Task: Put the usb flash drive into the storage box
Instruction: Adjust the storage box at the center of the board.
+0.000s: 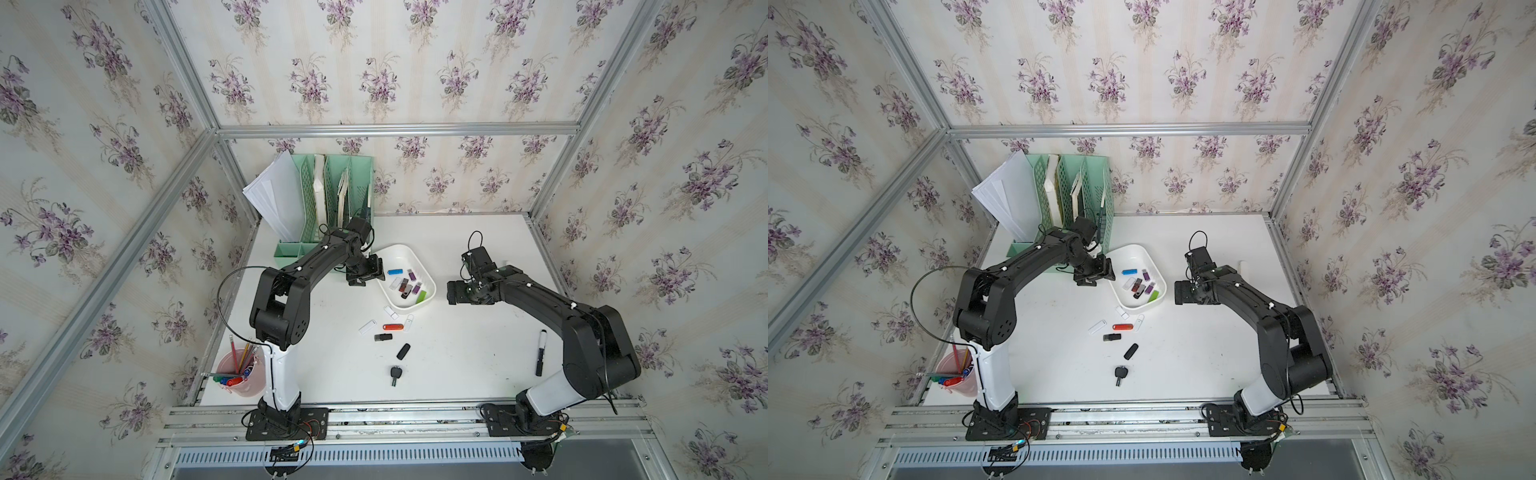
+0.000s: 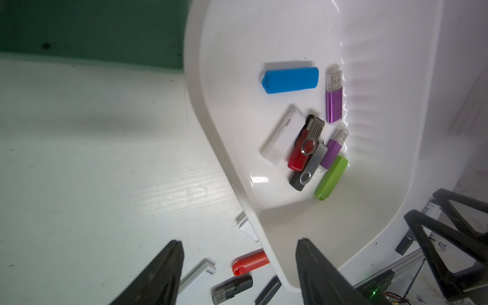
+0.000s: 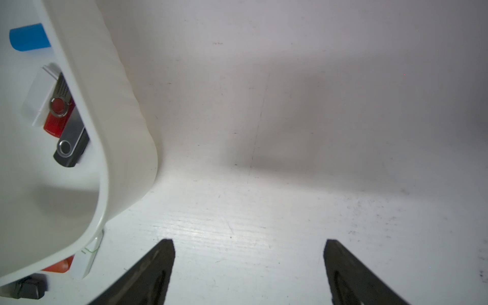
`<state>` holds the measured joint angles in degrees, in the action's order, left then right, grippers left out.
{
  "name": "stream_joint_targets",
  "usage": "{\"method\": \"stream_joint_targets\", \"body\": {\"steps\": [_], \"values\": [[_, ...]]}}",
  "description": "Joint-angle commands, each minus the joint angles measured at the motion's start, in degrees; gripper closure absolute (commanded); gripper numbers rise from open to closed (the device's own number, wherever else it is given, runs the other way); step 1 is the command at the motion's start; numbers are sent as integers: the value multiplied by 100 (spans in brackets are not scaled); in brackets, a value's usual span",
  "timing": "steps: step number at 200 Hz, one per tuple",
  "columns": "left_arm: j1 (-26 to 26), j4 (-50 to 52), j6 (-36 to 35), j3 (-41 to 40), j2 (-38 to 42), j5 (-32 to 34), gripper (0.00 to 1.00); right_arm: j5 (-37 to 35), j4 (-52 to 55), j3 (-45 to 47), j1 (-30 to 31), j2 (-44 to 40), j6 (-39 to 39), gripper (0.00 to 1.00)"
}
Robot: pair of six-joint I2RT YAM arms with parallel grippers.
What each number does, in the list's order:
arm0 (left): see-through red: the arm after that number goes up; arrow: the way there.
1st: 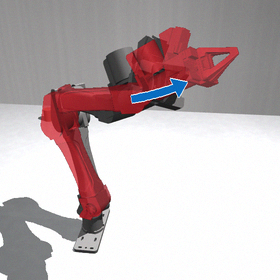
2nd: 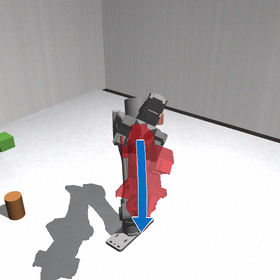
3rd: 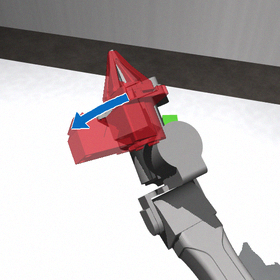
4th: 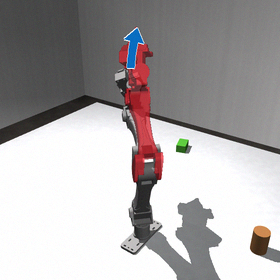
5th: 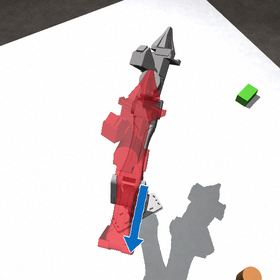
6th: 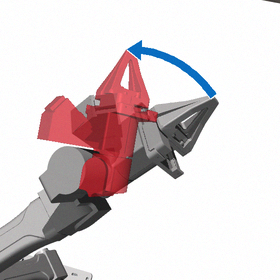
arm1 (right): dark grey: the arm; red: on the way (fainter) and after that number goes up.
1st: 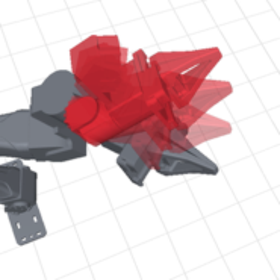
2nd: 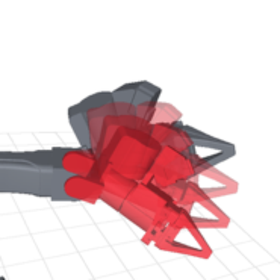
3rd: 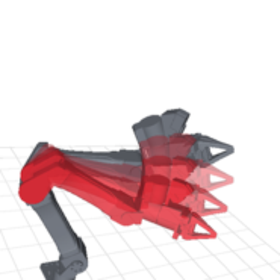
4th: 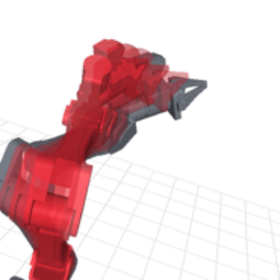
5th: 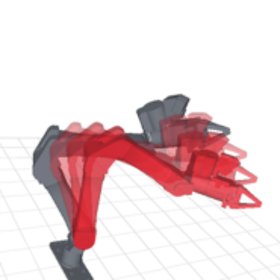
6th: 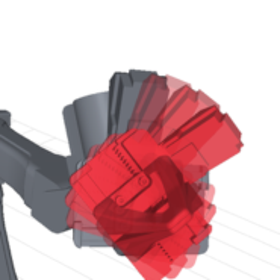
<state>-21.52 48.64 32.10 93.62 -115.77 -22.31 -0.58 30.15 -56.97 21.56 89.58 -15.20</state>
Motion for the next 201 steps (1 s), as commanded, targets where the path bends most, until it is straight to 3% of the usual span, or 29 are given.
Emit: {"method": "stream_joint_targets", "body": {"steps": [1, 54, 148, 179, 201], "values": [[-6, -109, 26, 85, -194, -94, 28, -65, 35, 28, 6, -35, 63, 7], [-221, -272, 77, 756, -838, -384, 28, -37, 75, 69, 6, -151, 54, 7], [-669, 661, 112, 3926, -2639, -704, 29, 91, 294, 721, 14, -983, -203, 7], [-658, 914, -82, 3557, -2117, -385, 28, 207, 425, 713, 135, -1199, -465, 7], [-617, 1035, -314, 2470, -1257, 15, 27, 149, 395, 765, 592, -1378, -935, 7]]}}
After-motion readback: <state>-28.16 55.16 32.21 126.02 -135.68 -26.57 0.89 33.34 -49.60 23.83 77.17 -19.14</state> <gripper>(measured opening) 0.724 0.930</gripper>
